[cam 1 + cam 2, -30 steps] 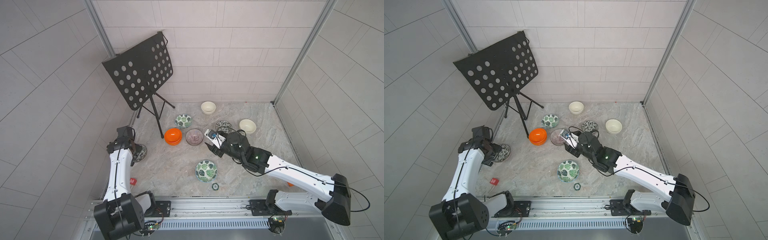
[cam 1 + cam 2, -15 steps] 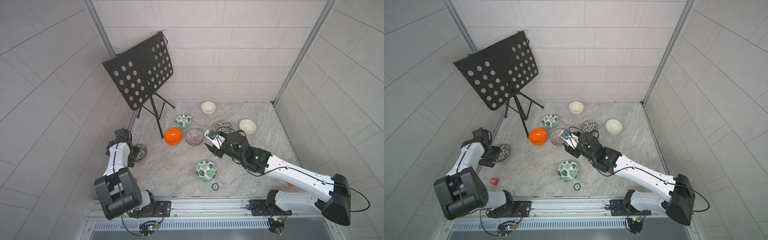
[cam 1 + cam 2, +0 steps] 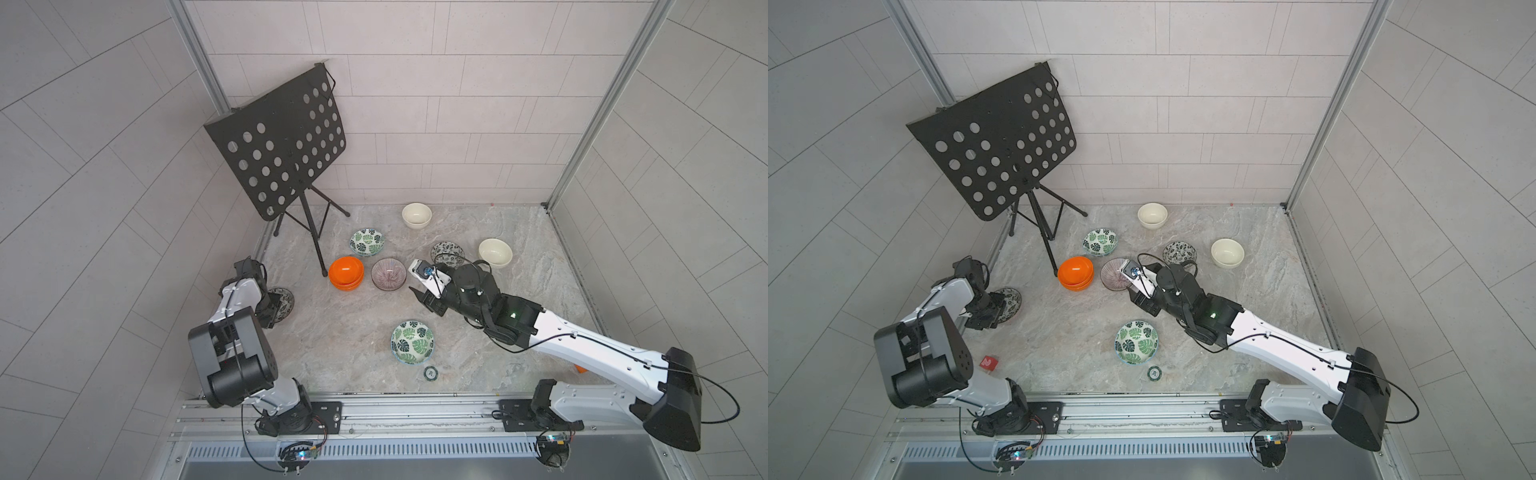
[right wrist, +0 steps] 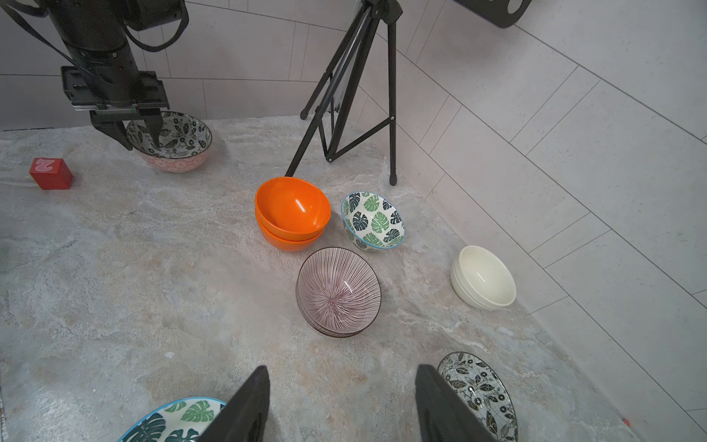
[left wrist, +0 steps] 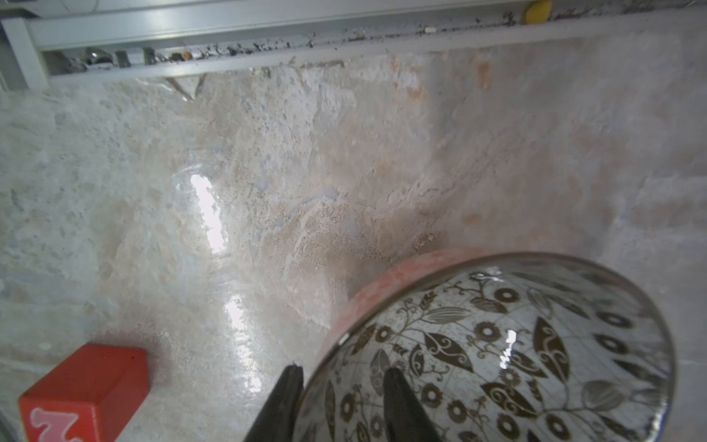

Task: Stack the bowls
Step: Pick up the bowl from the center of the board, then place the bowl on the bowl.

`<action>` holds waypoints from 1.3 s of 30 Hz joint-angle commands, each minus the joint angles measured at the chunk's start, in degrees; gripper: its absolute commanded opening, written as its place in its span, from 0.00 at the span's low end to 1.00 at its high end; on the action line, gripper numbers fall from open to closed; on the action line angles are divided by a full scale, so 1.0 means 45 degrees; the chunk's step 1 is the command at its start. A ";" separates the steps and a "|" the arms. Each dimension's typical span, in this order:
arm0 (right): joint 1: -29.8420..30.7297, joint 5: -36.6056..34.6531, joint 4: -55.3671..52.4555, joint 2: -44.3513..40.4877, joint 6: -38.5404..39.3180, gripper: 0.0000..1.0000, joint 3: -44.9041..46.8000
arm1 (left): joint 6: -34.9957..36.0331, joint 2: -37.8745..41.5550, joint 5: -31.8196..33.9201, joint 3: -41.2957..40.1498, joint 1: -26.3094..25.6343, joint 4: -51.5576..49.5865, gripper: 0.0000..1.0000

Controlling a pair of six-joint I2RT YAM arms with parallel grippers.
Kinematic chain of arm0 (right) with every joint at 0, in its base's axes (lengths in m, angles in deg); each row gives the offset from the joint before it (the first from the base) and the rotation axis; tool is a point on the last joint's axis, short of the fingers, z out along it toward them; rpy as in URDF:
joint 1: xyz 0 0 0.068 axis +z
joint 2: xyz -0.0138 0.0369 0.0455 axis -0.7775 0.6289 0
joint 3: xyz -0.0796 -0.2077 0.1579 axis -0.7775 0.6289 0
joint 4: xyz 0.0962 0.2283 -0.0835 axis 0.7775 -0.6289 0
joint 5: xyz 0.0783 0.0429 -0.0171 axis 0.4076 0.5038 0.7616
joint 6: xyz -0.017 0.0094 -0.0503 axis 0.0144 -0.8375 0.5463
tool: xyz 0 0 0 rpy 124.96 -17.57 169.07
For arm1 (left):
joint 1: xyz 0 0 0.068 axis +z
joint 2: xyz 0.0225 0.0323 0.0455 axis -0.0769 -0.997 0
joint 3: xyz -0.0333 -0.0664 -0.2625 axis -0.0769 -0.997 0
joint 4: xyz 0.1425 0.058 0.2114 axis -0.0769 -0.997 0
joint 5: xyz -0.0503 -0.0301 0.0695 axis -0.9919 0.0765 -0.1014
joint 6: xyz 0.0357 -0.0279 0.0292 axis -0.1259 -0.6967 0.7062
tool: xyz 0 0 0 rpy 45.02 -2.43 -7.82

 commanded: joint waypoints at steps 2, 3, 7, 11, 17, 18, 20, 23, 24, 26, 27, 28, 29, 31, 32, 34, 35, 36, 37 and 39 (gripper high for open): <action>-0.0007 -0.0114 -0.0200 -0.0035 -0.0223 0.63 -0.0112 | 0.0120 -0.0375 -0.0697 -0.0226 0.0073 0.0360 0.23; 0.0003 -0.0135 -0.0204 -0.0040 -0.0237 0.63 -0.0111 | 0.0157 -0.0477 -0.0832 -0.0236 0.0073 0.0373 0.20; -0.0007 -0.0245 -0.0253 -0.0198 -0.0281 0.63 -0.0097 | 0.0195 -0.0574 -0.1592 -0.0510 0.0073 0.0686 0.00; -0.0001 -0.0297 -0.0211 -0.0312 -0.0458 0.63 -0.0109 | 0.0256 0.0031 -0.2197 -0.0877 -0.0108 0.0823 0.00; -0.0070 -0.0968 -0.0497 0.0240 -0.1193 0.64 -0.0715 | 0.1096 0.2635 -0.2068 -0.0776 -0.1739 0.0042 0.00; -0.0108 -0.1013 -0.0705 0.0437 -0.1428 0.64 -0.0953 | 0.1224 0.3188 -0.2006 -0.0759 -0.2194 -0.0120 0.00; -0.0281 -0.1084 -0.1249 0.0897 -0.2042 0.64 -0.1545 | 0.1373 0.4216 -0.2092 -0.0742 -0.3007 -0.0500 0.00; -0.0802 -0.0794 -0.2204 0.1559 -0.3283 0.64 -0.2556 | 0.1419 0.5615 -0.2032 -0.0726 -0.4340 -0.0949 0.00; -0.1051 -0.0547 -0.2525 0.1803 -0.3762 0.63 -0.2890 | 0.1330 0.5939 -0.1938 -0.0726 -0.4861 -0.1018 0.00; -0.1464 0.0098 -0.3033 0.2259 -0.4655 0.63 -0.3534 | 0.0983 0.6347 -0.1716 -0.0639 -0.6139 -0.1102 0.00; -0.1595 0.0196 -0.3241 0.2506 -0.4983 0.62 -0.3847 | 0.0811 0.6311 -0.1686 -0.0510 -0.6726 -0.1106 0.00; -0.1639 0.0245 -0.3526 0.2785 -0.5205 0.62 -0.4233 | 0.0636 0.6172 -0.1651 -0.0298 -0.7307 -0.1114 0.00; -0.1639 0.0296 -0.3764 0.3060 -0.5362 0.61 -0.4684 | 0.0531 0.5935 -0.1561 -0.0098 -0.7937 -0.1090 0.00; -0.1645 0.0612 -0.4649 0.3695 -0.5473 0.61 -0.5583 | 0.0564 0.5241 -0.1083 0.0710 -0.9095 -0.1036 0.00; -0.1647 0.0754 -0.4957 0.4011 -0.5552 0.60 -0.5908 | 0.0669 0.4796 -0.0831 0.1143 -0.9625 -0.1051 0.00; -0.1643 0.0767 -0.5325 0.4421 -0.5695 0.60 -0.6301 | 0.0755 0.3896 -0.0644 0.2138 -1.0444 -0.1054 0.00; -0.1647 0.0720 -0.5390 0.4504 -0.5750 0.59 -0.6329 | 0.0798 0.3407 -0.0520 0.2655 -1.0804 -0.1058 0.00; -0.1648 0.0562 -0.5350 0.4542 -0.5835 0.59 -0.6267 | 0.0832 0.2955 -0.0289 0.3081 -1.1184 -0.1042 0.00; -0.1662 0.0421 -0.5325 0.4580 -0.5905 0.59 -0.6206 | 0.0878 0.2588 -0.0107 0.3564 -1.1461 -0.1042 0.00; -0.1769 0.0299 -0.5358 0.4677 -0.6032 0.59 -0.6115 | 0.0993 0.1763 -0.0039 0.4326 -1.1888 -0.1040 0.00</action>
